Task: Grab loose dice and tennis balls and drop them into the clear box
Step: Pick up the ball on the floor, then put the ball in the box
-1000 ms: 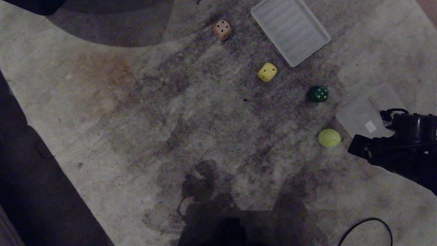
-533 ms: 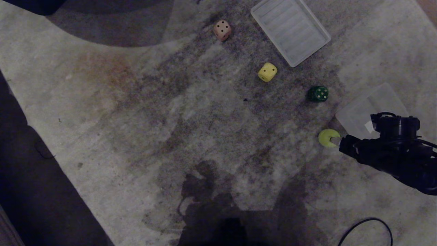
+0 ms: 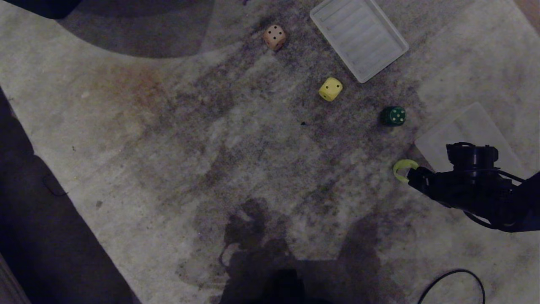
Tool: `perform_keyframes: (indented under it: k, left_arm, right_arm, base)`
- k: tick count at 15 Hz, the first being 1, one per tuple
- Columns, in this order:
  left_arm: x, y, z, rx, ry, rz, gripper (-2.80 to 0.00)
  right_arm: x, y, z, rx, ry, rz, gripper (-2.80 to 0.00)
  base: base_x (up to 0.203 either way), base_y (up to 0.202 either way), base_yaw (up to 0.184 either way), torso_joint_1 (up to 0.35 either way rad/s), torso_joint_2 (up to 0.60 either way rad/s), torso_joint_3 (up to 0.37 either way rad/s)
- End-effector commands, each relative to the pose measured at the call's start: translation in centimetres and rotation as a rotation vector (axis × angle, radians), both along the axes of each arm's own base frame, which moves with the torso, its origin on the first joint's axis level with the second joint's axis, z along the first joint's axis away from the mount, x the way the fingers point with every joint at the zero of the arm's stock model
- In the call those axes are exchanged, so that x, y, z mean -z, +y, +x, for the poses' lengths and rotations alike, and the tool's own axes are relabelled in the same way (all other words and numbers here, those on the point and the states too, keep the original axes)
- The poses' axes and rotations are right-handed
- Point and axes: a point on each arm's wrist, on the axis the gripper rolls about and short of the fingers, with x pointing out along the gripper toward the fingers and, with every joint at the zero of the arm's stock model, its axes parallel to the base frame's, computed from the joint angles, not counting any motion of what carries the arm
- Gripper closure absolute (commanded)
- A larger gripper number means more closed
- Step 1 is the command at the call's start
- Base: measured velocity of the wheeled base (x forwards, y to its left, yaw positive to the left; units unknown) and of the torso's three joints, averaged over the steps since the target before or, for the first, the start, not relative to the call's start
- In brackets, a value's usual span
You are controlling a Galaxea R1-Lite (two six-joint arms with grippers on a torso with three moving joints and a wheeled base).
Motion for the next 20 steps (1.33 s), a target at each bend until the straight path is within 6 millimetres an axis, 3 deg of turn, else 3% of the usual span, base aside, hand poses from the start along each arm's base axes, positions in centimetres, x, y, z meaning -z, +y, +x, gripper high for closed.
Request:
perform_keyframes:
  k: [1,5,6,9,11,18,20]
  left_arm:
    - [0.0,0.0,0.0,-0.001,0.001,-0.001,0.00]
    - [0.0,0.0,0.0,-0.001,0.003,-0.001,0.00]
    - [0.0,0.0,0.0,-0.001,0.003,-0.001,0.00]
    - [0.0,0.0,0.0,-0.001,0.001,-0.001,0.00]
    - [0.0,0.0,0.0,-0.001,0.002,-0.001,0.00]
    - [0.0,0.0,0.0,-0.001,0.003,-0.001,0.00]
    - [0.0,0.0,0.0,-0.001,0.002,-0.001,0.00]
  right_arm:
    - [0.9,-0.4,1.4,0.012,-0.003,0.002,-2.80]
    - [1.4,-0.6,2.5,0.018,-0.022,0.005,-2.80]
    - [1.4,-0.6,2.7,0.016,-0.027,0.005,0.00]
    - [1.1,-0.5,2.9,0.011,-0.044,0.001,0.00]
    - [-0.2,-0.4,2.0,0.007,-0.069,0.000,0.00]
    - [-7.1,-1.1,-6.2,-0.031,-0.171,-0.078,0.00]
    - [-7.2,-3.1,-7.5,0.044,-0.147,-0.118,0.00]
  base:
    - [0.000,0.000,0.000,0.000,0.00,0.000]
    - [0.000,0.000,0.000,0.000,0.00,0.000]
    - [0.000,0.000,0.000,0.000,0.00,0.000]
    - [0.000,0.000,0.000,0.000,0.00,0.000]
    - [0.000,0.000,0.000,0.000,0.00,0.000]
    - [0.000,0.000,0.000,0.000,0.00,0.000]
    - [0.000,0.000,0.000,0.000,0.00,0.000]
